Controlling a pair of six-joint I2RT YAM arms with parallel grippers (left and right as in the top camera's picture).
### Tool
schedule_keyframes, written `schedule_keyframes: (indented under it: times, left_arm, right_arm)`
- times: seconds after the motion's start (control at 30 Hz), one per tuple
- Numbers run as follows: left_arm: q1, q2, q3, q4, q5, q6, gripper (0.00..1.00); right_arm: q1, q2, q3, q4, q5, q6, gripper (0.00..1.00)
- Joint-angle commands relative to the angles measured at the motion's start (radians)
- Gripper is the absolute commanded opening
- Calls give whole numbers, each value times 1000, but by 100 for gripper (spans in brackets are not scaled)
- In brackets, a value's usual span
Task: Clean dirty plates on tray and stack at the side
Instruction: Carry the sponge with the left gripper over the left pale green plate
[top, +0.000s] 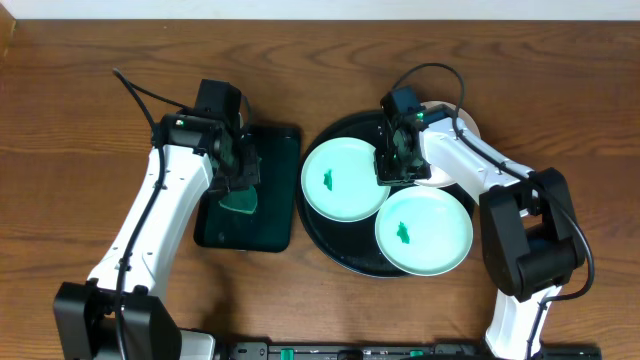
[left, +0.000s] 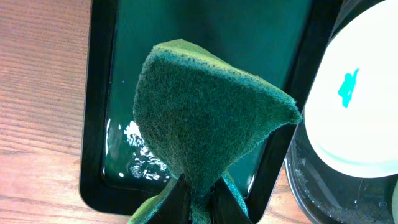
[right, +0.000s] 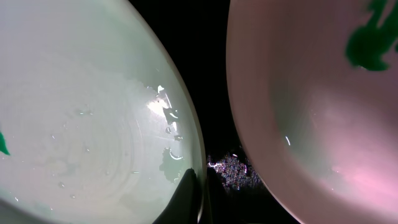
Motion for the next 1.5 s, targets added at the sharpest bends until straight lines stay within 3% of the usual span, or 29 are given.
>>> schedule_keyframes:
  times: [0.0,1.47]
  left_arm:
    - [-3,8,24,-5,-16,-6,7]
    - [-4,13,-14,98,-21,-20,8]
  right_arm:
    - [6,3,-3,-3,21,-5,1]
    - [6,3,-3,3,-19,-4,1]
